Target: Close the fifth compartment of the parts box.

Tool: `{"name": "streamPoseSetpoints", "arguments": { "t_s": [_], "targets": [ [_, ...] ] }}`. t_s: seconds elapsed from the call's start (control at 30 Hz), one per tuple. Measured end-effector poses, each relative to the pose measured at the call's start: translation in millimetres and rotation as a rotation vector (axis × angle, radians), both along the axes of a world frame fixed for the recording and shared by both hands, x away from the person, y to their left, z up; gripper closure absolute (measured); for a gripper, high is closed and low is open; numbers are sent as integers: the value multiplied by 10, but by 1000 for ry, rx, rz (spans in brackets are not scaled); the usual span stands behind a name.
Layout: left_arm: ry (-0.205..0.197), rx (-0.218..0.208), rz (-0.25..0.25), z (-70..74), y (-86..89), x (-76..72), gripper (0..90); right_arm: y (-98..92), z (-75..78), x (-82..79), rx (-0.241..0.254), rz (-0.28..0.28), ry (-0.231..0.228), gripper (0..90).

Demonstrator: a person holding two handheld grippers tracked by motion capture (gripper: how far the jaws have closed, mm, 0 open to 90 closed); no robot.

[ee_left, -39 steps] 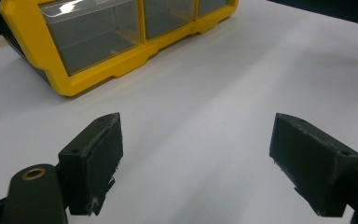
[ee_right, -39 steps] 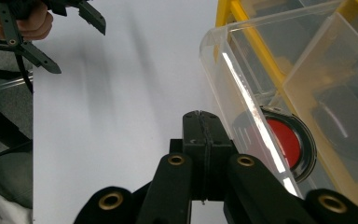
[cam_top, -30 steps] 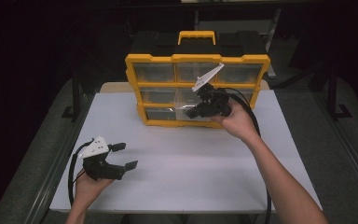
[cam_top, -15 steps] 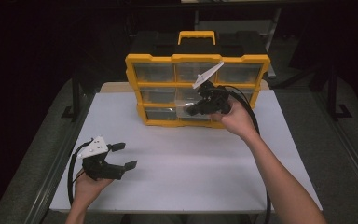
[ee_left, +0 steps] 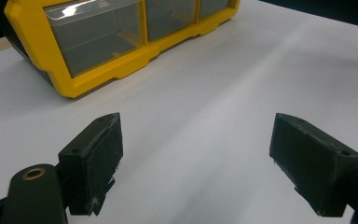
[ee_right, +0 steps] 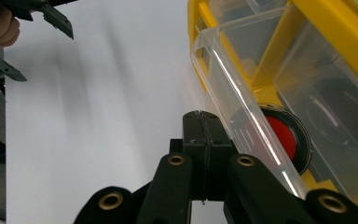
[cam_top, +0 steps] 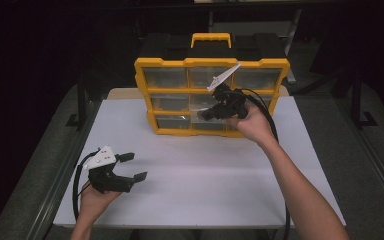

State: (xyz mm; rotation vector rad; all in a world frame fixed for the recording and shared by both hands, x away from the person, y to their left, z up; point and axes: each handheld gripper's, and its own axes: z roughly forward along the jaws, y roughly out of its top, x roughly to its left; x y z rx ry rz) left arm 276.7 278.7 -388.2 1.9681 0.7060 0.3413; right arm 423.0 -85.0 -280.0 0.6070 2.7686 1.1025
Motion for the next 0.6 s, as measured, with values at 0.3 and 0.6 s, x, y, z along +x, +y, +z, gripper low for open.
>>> {"name": "streamPoseSetpoints", "arguments": {
  "t_s": [0.3, 0.6],
  "targets": [
    [2, -11, 5, 4, -1, -7, 173, 6, 11, 41, -5, -14, 7, 889],
    [6, -10, 7, -3, 3, -6, 173, 1, 10, 86, 0, -28, 3, 889]
  ]
}}
